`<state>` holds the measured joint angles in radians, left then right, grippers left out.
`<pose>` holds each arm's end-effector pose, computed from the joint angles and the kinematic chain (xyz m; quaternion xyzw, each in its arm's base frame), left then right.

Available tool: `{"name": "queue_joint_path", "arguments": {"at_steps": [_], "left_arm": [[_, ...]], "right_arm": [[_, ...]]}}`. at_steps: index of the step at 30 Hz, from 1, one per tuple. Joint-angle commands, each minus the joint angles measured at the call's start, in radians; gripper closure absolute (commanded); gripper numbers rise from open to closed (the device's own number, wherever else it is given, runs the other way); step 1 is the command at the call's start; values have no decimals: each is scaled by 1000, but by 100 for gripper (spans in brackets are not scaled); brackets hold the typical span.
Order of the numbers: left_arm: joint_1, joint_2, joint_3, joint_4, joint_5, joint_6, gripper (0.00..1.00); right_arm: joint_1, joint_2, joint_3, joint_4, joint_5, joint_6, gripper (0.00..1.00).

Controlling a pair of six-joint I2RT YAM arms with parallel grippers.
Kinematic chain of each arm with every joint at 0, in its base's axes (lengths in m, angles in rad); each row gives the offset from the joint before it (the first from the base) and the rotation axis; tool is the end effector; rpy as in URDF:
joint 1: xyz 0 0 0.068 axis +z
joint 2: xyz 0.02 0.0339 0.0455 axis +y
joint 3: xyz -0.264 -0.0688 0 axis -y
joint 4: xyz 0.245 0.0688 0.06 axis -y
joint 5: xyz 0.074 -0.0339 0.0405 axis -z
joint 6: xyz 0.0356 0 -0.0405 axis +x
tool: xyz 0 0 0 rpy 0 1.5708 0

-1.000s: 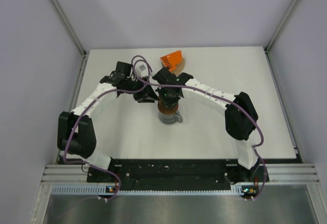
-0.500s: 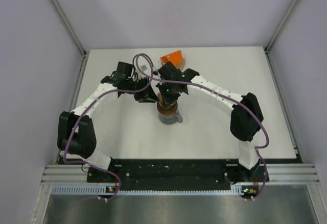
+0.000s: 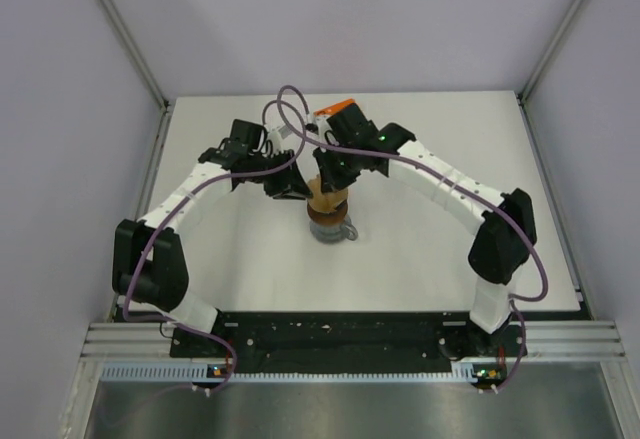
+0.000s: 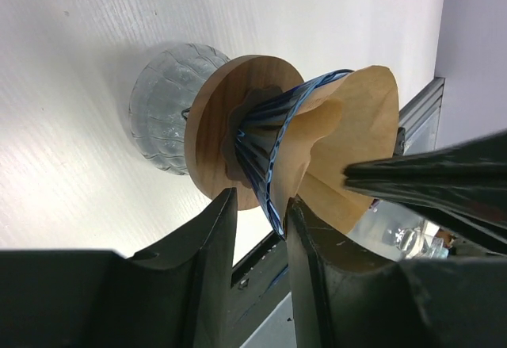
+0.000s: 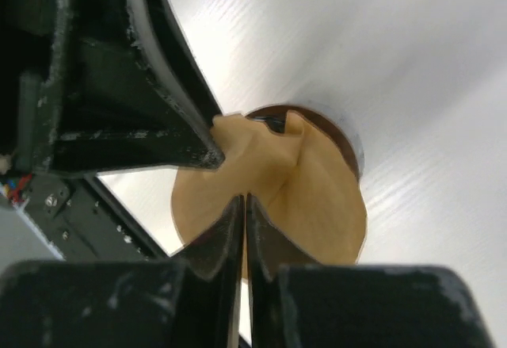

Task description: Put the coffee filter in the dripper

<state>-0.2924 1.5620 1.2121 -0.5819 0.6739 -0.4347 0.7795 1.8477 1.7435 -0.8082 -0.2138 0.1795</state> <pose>0.3088 -0.1161 0.2681 0.0399 0.9011 -0.3988 0.1654 0.2853 0.2926 0.3156 -0.3110 0.8887 0.2379 0.2386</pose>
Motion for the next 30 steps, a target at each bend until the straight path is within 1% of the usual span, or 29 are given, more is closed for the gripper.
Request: {"name": "queue_joint_path", "arguments": {"at_steps": [1, 4, 6, 8, 9, 12, 14, 15, 16, 17, 18, 21, 24, 28, 30], "left_arm": [[-4, -30, 35, -4, -17, 16, 64], [-4, -30, 40, -7, -19, 21, 64], [-4, -31, 43, -9, -22, 24, 64], [-5, -30, 44, -10, -22, 25, 64], [-5, -33, 44, -12, -23, 27, 64], [-7, -33, 46, -12, -30, 33, 64], [-7, -33, 49, -13, -27, 33, 64], [-7, -31, 49, -13, -25, 33, 64], [-7, -31, 49, -13, -27, 33, 64], [-7, -30, 49, -13, -27, 34, 64], [-7, -28, 50, -13, -28, 34, 64], [-8, -28, 53, -16, -27, 34, 64], [-7, -31, 52, -18, -30, 37, 64], [-8, -28, 52, -18, -31, 39, 64], [-8, -23, 55, -18, -30, 39, 64]], "right_arm": [[-29, -122, 85, 44, -93, -100, 95], [-68, -117, 106, 46, -101, -155, 87], [-92, -94, 131, 44, -120, -167, 85], [-109, -75, 151, 46, -160, -173, 81], [-112, -65, 160, 47, -176, -217, 75], [-114, -22, 172, 46, -205, -310, 51], [-115, 13, 183, 46, -223, -360, 38], [-115, 27, 189, 46, -249, -385, 30], [-117, 41, 194, 47, -290, -408, 25], [-117, 51, 201, 46, -315, -432, 15], [-117, 70, 206, 46, -337, -451, 13], [-118, 105, 221, 44, -355, -505, 13], [-123, 128, 223, 29, -404, -558, 16], [-125, 160, 220, 11, -470, -594, 25], [-125, 179, 215, 4, -472, -604, 30]]}}
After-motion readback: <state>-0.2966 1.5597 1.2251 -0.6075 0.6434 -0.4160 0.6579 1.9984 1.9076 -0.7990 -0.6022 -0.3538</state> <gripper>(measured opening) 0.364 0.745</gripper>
